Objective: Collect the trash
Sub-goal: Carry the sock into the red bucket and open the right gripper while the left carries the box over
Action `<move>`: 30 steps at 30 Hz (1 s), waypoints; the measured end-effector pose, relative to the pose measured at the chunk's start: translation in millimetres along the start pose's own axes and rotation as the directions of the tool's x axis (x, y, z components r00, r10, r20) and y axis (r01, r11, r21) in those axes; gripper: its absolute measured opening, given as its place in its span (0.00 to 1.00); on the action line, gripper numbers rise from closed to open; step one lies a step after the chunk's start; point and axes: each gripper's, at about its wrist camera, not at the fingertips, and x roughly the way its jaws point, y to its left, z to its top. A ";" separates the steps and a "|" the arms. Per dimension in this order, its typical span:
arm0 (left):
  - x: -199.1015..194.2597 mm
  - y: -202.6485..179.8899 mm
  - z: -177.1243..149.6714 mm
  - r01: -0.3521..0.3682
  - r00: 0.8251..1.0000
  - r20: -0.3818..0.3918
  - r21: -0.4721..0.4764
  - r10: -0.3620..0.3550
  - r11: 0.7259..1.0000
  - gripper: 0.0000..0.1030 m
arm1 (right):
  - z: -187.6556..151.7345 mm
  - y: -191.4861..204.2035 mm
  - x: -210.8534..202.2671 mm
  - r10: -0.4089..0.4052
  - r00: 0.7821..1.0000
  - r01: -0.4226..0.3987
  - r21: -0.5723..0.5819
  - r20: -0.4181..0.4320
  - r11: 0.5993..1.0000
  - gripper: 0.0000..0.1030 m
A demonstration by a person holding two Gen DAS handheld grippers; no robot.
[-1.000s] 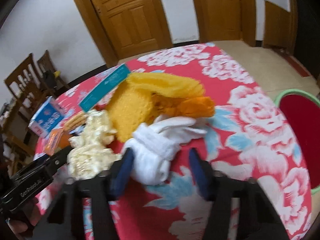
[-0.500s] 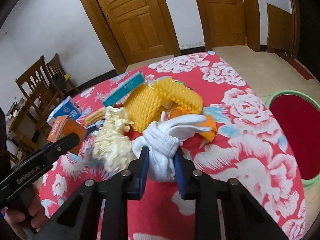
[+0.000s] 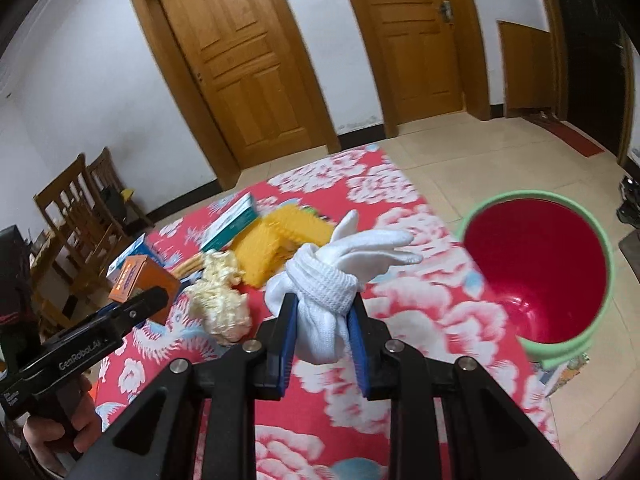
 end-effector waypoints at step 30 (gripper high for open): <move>106.2 -166.5 12.5 0.174 0.979 -0.145 0.224 -0.143 0.959 0.52 | -1.6 -187.4 6.3 -0.246 0.968 0.250 0.264 -0.049 0.932 0.30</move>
